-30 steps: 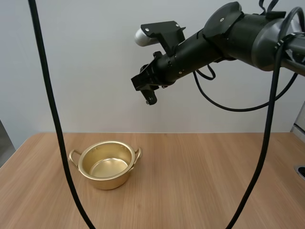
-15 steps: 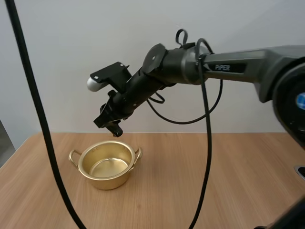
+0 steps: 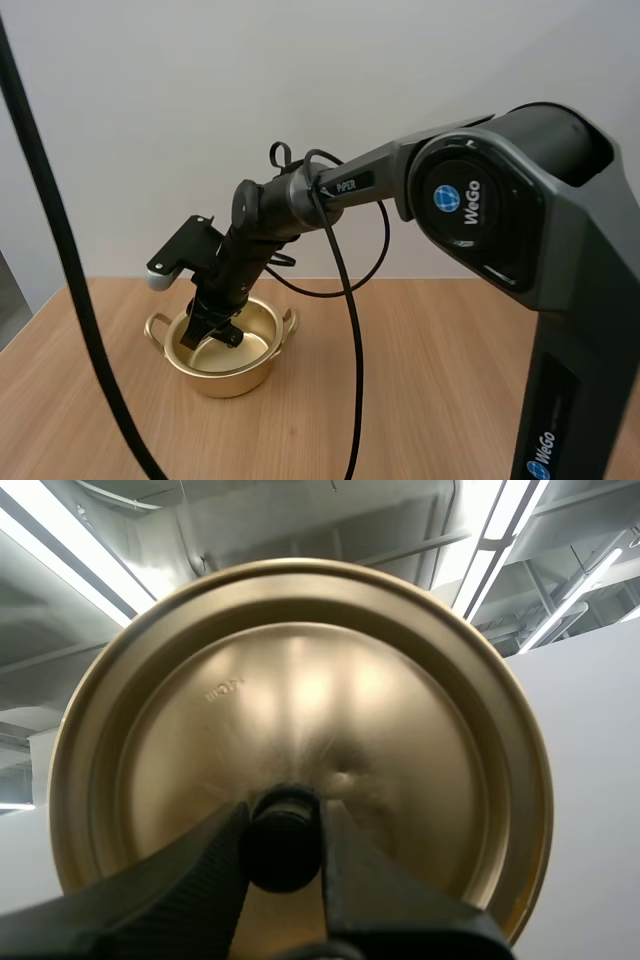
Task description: Open the pot, put the car inside, and close it
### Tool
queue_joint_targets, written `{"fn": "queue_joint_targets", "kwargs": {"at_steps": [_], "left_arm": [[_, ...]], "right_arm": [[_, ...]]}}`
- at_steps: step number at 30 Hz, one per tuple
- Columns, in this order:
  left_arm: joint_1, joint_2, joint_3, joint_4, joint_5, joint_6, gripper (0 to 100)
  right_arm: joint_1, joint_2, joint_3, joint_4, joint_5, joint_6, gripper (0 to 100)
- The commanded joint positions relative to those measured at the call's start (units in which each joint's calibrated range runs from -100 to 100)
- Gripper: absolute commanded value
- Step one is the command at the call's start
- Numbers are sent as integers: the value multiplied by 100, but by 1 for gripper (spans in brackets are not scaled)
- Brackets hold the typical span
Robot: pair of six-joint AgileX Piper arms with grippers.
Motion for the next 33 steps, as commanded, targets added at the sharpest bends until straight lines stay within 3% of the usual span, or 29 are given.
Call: {"fn": "queue_joint_targets", "kwargs": {"at_steps": [1, 14, 33], "left_arm": [[39, -2, -152, -231, 139, 5, 0], [39, -2, -152, -231, 177, 5, 0], [39, -2, -188, -231, 315, 5, 0]], "right_arm": [[4, 263, -2, -456, -94, 188, 0], [4, 744, -2, -873, -405, 214, 0], [4, 760, -2, -860, -475, 214, 0]]}}
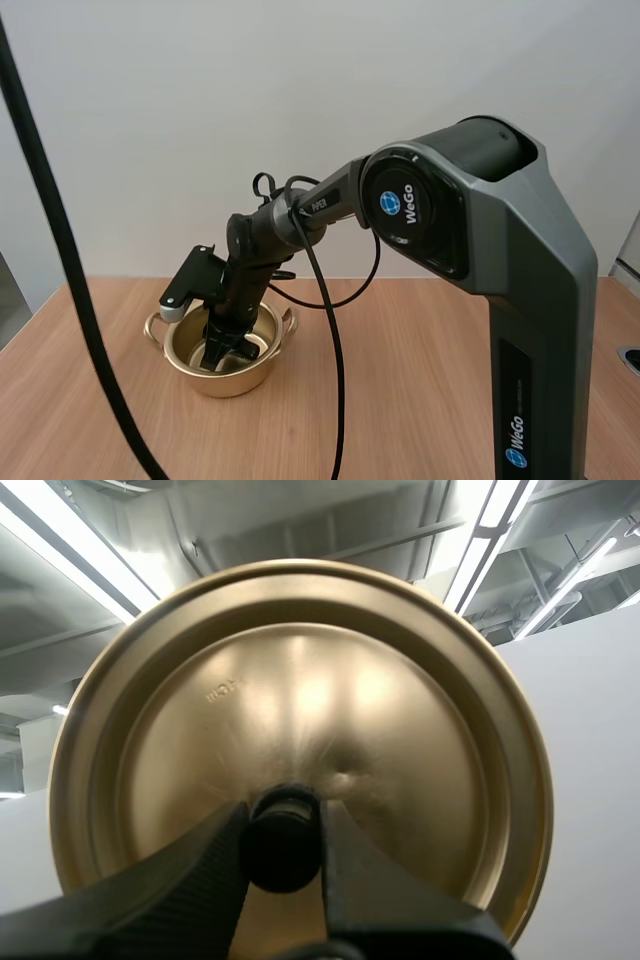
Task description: Open the pot, put the car inside, and close it
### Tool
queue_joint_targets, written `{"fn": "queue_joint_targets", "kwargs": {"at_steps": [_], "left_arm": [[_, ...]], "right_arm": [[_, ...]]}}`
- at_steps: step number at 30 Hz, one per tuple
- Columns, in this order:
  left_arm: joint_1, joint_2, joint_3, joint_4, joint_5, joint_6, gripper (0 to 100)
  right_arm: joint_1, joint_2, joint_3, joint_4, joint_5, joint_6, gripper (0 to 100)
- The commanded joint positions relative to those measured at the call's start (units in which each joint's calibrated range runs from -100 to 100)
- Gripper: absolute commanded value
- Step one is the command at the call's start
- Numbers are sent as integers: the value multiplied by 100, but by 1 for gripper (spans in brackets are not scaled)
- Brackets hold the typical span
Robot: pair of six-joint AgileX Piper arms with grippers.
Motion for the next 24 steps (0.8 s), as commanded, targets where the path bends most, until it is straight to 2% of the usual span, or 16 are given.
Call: {"fn": "queue_joint_targets", "kwargs": {"at_steps": [1, 10, 16, 18, 19, 24], "left_arm": [[5, -2, -8, 7, 6, 5, 0], [5, -2, -8, 7, 6, 5, 0], [5, -44, -8, 7, 4, 5, 0], [5, -61, -8, 7, 4, 5, 0], [5, -70, -8, 7, 4, 5, 0], [5, -70, -8, 7, 4, 5, 0]], "right_arm": [[4, 43, -2, -5, -8, -3, 0], [4, 202, -2, -36, -91, -3, 1], [4, 202, -2, 2, -199, 12, 75], [4, 202, -2, 2, -278, 105, 90], [4, 202, -2, 2, -318, 116, 93], [4, 202, -2, 2, -315, 148, 91]]}}
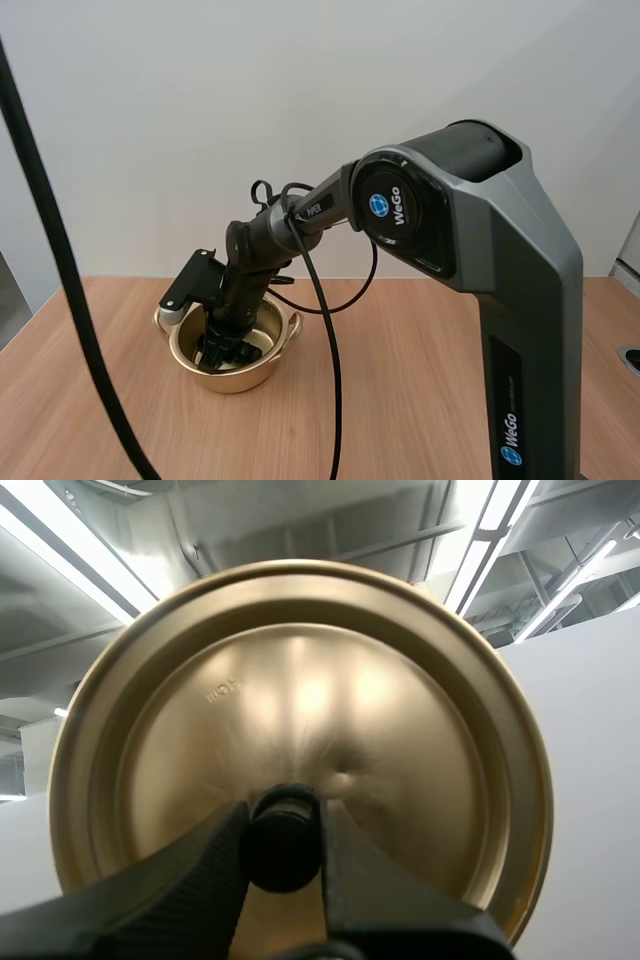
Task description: Open the pot, put the car inside, and close it
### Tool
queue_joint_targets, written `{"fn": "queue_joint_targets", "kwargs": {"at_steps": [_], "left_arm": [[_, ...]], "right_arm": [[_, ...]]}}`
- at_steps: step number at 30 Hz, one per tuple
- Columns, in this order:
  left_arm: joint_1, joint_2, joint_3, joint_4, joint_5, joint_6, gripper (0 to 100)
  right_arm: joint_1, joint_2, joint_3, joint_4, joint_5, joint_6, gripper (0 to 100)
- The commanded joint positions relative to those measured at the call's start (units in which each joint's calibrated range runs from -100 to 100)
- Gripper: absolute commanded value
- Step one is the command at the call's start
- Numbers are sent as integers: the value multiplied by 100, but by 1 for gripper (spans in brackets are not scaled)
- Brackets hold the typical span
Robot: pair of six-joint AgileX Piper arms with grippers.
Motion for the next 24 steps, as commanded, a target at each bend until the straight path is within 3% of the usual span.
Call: {"fn": "queue_joint_targets", "kwargs": {"at_steps": [1, 10, 24], "left_arm": [[5, -1, -8, 7, 4, 5, 0], [5, -1, -8, 7, 4, 5, 0], [5, -1, -8, 7, 4, 5, 0]], "right_arm": [[4, 8, -2, 5, 12, 11, 91], [4, -192, -2, -6, 47, 12, 91], [-3, -2115, -2, -6, -67, 12, 91]]}}
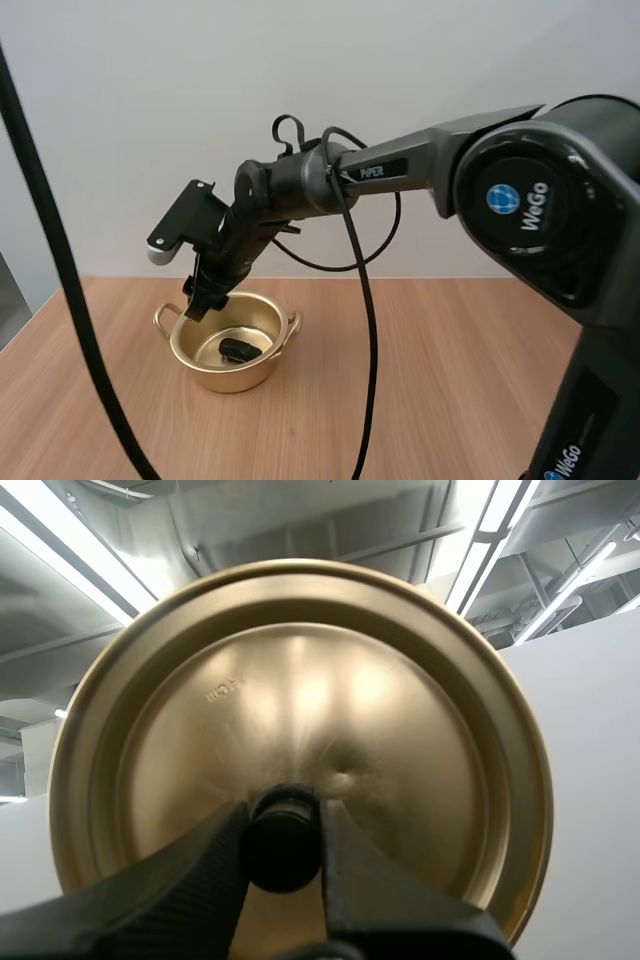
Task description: Open the pot, put the car inside, and close it
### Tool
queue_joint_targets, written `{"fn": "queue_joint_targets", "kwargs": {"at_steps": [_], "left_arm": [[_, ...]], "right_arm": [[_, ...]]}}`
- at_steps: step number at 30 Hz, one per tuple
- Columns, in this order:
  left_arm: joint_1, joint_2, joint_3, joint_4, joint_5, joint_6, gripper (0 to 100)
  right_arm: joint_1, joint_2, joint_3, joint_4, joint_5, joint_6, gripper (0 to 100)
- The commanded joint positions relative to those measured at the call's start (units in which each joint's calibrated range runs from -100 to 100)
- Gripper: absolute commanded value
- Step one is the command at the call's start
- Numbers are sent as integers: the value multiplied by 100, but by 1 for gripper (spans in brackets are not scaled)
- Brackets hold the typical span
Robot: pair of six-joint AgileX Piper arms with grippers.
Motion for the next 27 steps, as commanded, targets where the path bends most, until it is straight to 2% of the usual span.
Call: {"fn": "queue_joint_targets", "kwargs": {"at_steps": [1, 4, 9, 10, 12, 14, 16, 20, 24, 27], "left_arm": [[5, -1, -8, 7, 4, 5, 0], [5, -1, -8, 7, 4, 5, 0], [5, -1, -8, 7, 4, 5, 0], [5, -1, -8, 7, 4, 5, 0], [5, -1, -8, 7, 4, 5, 0], [5, -1, -8, 7, 4, 5, 0], [5, 2, -8, 7, 67, 5, 0], [5, -3, -8, 7, 274, 5, 0], [5, -3, -8, 7, 274, 5, 0], [5, -3, -8, 7, 274, 5, 0]], "right_arm": [[-3, -525, -2, -7, -13, 15, 91], [-83, -1009, -2, -274, -13, 238, 90], [-392, -1660, -2, -993, -82, 880, 84], [-615, -1936, -2, -1303, -156, 1329, 81], [-877, -2223, -2, -1454, -211, 1718, 75], [-1198, -2504, -2, -1492, -211, 1929, 65], [-1516, -2723, -2, -1454, -211, 2005, 46], [-2070, -3150, -2, -1395, -288, 2093, 0], [-2577, -3577, -2, -978, -363, 2093, 0], [-2863, -3867, 136, -911, -707, 2093, 0]]}}
